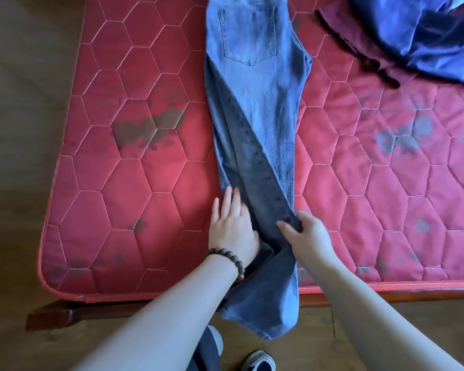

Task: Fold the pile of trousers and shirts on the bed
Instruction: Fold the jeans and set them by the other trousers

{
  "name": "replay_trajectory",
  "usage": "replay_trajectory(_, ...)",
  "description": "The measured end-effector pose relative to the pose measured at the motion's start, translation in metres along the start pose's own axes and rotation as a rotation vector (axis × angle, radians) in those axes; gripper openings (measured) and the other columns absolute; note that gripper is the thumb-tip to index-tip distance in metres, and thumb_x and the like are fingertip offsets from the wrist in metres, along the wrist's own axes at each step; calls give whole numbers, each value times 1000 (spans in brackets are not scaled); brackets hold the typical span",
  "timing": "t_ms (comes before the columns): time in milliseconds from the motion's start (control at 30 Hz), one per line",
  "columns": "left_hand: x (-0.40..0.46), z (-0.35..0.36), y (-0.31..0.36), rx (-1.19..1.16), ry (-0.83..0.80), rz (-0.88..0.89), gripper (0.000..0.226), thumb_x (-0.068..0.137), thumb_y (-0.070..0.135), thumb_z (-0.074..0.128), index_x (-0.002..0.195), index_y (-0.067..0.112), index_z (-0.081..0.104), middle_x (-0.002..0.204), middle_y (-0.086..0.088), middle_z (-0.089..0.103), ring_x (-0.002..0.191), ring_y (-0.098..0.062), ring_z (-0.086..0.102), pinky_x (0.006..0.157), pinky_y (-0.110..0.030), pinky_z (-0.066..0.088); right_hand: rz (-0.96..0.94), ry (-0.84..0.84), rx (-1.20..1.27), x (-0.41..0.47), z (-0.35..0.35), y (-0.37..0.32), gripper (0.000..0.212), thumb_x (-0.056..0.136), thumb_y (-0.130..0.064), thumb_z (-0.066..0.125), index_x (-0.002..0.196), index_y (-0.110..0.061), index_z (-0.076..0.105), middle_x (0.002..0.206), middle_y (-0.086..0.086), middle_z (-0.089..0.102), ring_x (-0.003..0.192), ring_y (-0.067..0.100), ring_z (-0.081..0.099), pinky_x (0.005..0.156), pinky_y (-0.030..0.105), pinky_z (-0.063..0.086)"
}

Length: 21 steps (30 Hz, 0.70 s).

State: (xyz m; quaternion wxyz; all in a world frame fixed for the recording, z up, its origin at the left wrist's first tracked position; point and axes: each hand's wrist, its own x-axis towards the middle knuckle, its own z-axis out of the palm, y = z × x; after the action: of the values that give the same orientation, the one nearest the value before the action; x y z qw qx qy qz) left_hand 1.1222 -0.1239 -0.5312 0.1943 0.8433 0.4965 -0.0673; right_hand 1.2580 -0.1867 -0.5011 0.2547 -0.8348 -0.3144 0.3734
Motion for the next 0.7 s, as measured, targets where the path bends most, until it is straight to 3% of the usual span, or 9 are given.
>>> replay_trajectory(100,-8,9,-14,122,-55,25,75,87,31,44,153,9,14,163,-8,3,149,-23,-11,121,-44,-4,21,153,-92,16,-28,6,24,85,-16,62,67,-6,49,57,1,44,55,18,38,46,23,29)
replay_trajectory(167,-14,10,-21,160,-61,43,78,88,31,41,154,10,5,163,-6,-3,148,-23,-15,120,-46,-7,57,254,-146,34,-56,11,21,86,-15,61,70,-4,53,59,4,47,61,24,43,53,34,31)
replay_trajectory(300,-11,5,-21,195,-37,119,72,88,23,40,152,4,13,162,-10,4,148,-26,-15,117,-47,-16,191,383,-208,64,-94,25,9,82,-10,54,74,-7,55,61,5,50,67,30,49,54,34,33)
replay_trajectory(400,-9,5,-10,87,-109,280,61,95,30,42,151,11,25,162,-7,11,149,-22,-7,116,-38,-19,338,141,-310,59,-78,31,13,78,-10,59,90,-7,57,76,8,59,77,32,59,62,33,43)
replay_trajectory(467,-13,8,-10,63,-165,345,64,99,41,40,154,18,17,163,-5,0,149,-19,-8,116,-35,-17,381,-75,-349,50,-66,37,16,77,-8,62,92,-6,57,81,11,62,77,33,63,66,40,54)
replay_trajectory(533,-15,12,-18,85,-180,373,70,98,46,40,155,22,6,162,-3,-11,149,-17,-12,116,-34,-17,379,-130,-391,47,-73,40,8,77,-2,59,85,-5,61,72,12,63,68,32,64,59,37,57)
replay_trajectory(633,-15,15,-31,135,-210,425,80,95,51,43,154,26,-5,160,-2,-21,147,-16,-20,117,-35,-15,315,79,-564,60,-116,40,17,76,6,52,84,-4,63,65,9,55,68,30,53,56,28,40)
replay_trajectory(700,-13,15,-36,151,-235,440,87,93,55,46,153,28,-9,159,0,-25,145,-16,-24,117,-34,-17,277,252,-576,72,-150,39,22,77,7,49,90,-5,61,83,19,62,76,32,51,65,30,39)
